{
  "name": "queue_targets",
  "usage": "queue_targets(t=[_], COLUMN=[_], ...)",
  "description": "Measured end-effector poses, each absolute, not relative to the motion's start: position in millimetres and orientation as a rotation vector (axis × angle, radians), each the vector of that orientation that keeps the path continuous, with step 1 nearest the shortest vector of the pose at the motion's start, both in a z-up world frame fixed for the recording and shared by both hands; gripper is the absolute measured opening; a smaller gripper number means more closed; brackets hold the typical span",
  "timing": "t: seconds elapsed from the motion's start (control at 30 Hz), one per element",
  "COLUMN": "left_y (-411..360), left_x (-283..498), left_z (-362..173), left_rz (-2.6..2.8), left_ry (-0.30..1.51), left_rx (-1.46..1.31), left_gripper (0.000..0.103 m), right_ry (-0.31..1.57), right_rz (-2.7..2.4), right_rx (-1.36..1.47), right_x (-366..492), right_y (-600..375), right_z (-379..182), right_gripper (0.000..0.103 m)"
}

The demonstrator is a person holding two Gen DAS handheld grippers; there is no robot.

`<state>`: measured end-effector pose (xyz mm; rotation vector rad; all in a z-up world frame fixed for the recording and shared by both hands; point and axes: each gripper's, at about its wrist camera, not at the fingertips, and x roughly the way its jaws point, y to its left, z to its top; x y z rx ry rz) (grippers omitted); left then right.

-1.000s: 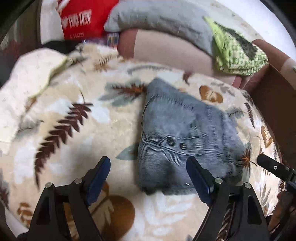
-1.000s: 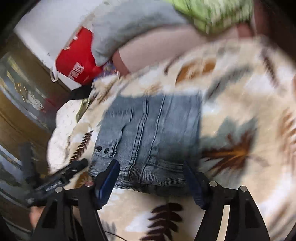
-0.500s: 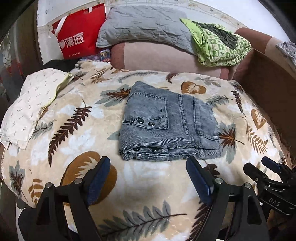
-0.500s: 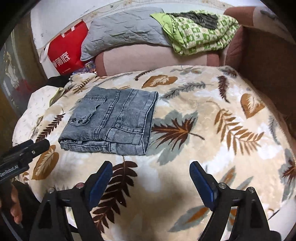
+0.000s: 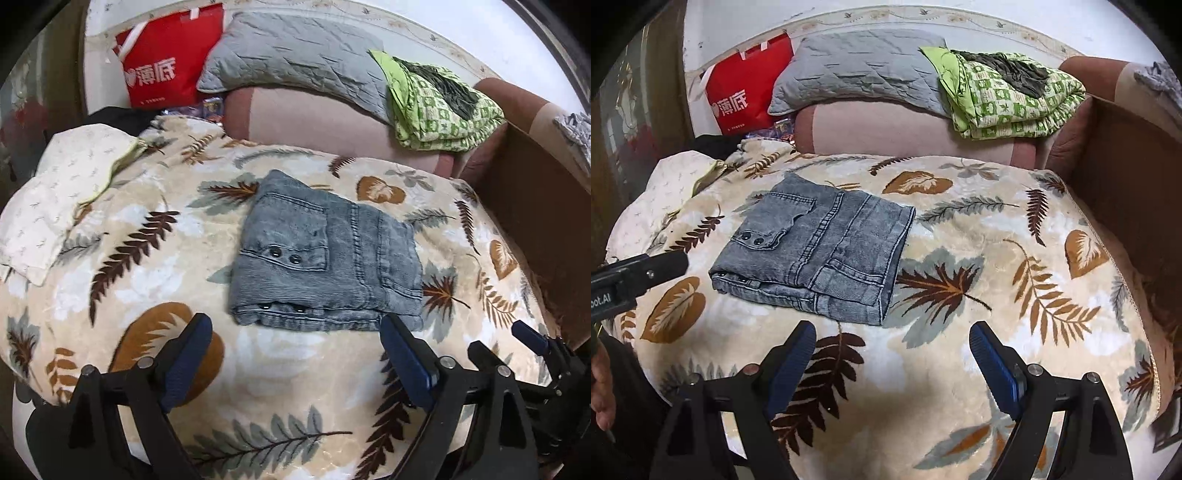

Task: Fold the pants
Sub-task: 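Release the folded jeans and lift both grippers away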

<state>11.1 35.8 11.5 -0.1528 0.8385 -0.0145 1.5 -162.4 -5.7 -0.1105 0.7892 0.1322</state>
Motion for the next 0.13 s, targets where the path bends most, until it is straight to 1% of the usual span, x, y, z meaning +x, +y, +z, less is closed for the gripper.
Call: queue_targets(t=[0.13], left_y=[25.4], left_x=[13.3], left_z=[14.0], left_rz=[-0.039], left_ry=[0.809], left_rx=[-0.112], left_gripper=[0.098], right_ry=[0.796], right_rz=[0.135], right_rx=[-0.120], right_x=[3.7], right_y=[-161.5], right_z=[-6.7], right_gripper=[0.087])
